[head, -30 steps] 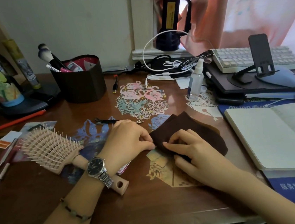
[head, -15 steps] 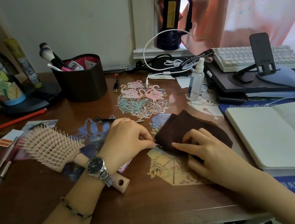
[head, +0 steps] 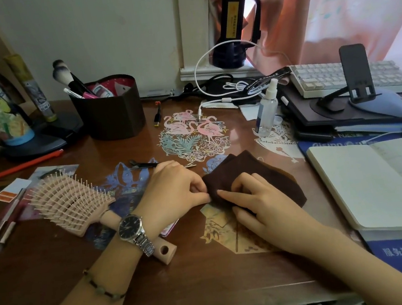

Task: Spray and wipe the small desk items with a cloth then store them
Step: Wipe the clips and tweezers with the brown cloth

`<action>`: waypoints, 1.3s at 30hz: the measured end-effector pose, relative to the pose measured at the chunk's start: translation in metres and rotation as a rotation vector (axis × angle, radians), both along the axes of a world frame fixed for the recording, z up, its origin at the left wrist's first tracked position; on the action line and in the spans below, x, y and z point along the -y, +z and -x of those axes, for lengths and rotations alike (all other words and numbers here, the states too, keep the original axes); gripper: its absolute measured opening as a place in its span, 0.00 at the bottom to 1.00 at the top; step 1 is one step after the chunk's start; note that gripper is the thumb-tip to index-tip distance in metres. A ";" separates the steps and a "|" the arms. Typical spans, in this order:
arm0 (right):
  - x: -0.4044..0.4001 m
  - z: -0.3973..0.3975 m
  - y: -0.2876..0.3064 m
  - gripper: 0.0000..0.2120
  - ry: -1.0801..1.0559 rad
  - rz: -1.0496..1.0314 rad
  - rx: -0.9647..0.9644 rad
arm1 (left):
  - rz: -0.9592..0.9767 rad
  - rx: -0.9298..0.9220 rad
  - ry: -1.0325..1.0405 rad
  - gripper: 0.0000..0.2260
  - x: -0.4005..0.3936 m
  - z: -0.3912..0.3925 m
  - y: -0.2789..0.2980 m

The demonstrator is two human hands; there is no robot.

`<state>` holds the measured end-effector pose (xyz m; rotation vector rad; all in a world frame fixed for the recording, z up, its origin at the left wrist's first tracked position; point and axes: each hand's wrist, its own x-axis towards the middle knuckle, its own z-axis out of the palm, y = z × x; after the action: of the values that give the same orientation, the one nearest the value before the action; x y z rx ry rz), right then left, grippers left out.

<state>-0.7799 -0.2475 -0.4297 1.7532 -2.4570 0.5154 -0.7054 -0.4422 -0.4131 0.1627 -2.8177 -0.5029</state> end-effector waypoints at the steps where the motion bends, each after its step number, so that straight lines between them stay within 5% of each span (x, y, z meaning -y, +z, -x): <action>1: -0.001 0.001 0.000 0.21 0.001 -0.005 -0.010 | 0.006 -0.002 0.000 0.05 0.000 0.000 -0.001; 39: -0.030 0.018 0.002 0.21 -0.076 -0.150 -0.239 | -0.044 -0.021 -0.032 0.05 0.005 -0.002 -0.001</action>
<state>-0.7977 -0.2175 -0.4274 1.6526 -2.4349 0.1092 -0.7037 -0.4469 -0.4138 0.1204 -2.7945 -0.5707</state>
